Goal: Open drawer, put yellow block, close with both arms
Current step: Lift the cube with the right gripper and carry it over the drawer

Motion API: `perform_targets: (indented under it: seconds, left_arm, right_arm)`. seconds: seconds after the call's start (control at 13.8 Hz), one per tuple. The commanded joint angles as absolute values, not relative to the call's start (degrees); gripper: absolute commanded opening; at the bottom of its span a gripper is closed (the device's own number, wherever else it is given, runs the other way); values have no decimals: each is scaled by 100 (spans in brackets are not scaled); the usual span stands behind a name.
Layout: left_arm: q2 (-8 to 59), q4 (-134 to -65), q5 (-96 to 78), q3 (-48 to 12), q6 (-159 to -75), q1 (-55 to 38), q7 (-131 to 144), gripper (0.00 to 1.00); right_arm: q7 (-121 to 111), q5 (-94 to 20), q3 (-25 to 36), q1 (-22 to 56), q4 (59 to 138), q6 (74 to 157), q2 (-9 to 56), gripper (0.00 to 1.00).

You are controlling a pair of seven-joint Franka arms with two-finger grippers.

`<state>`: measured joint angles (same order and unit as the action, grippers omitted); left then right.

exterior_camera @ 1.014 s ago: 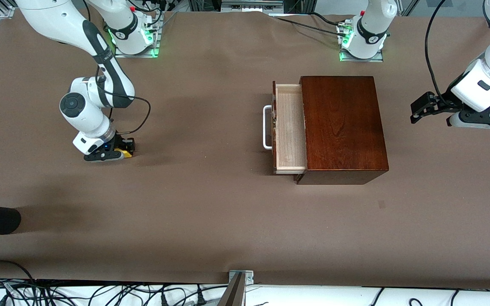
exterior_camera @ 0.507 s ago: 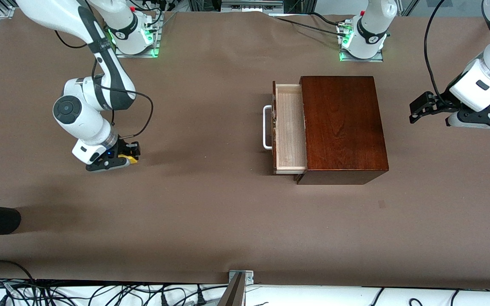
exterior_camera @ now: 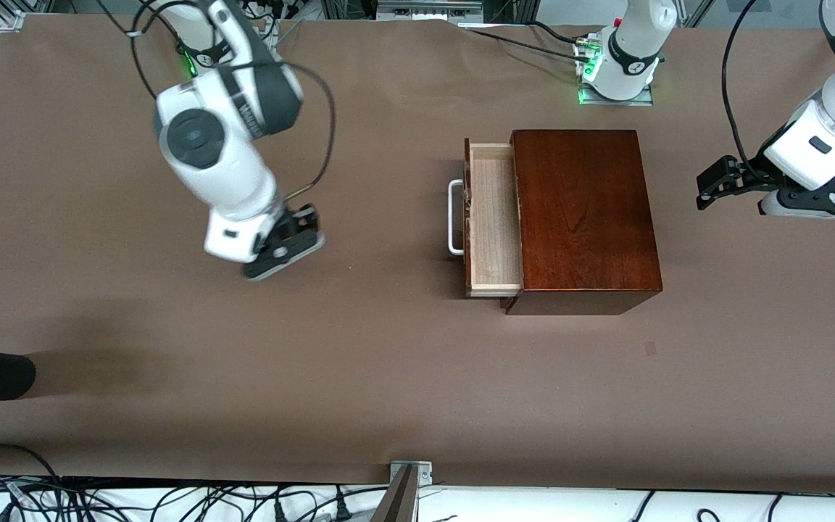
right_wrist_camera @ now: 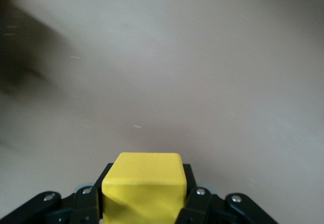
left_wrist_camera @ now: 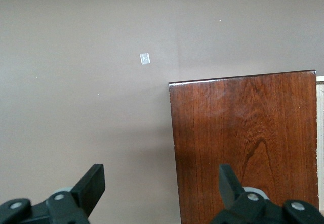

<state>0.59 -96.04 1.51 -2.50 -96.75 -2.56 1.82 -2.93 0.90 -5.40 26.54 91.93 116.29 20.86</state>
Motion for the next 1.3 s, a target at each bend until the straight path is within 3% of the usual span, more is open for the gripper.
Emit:
perform_targets:
  seconds: [0.0, 0.29, 0.58, 0.8, 1.23]
  left_arm:
    - [44, -9536, 264, -246, -9580, -290, 158, 100]
    - [44, -9536, 264, -211, -9528, -281, 114, 100]
    - [44, -9527, 272, -220, -9519, -281, 105, 100]
    - [53, -9483, 264, -246, -9457, -281, 106, 100]
    - [123, -9352, 264, -246, -9439, -290, 132, 100]
  right_arm:
    - [-308, 219, -536, 3477, 8501, 11505, 2530, 0]
    - [-299, 850, -492, 4893, 7132, 11408, 3496, 0]
    - [-378, 1132, -492, 5492, 6084, 11443, 4305, 0]
    - [-1087, 1274, -510, 5616, 5968, 11855, 4587, 0]
    - [-1757, 1283, -501, 5643, 5976, 11909, 4895, 0]
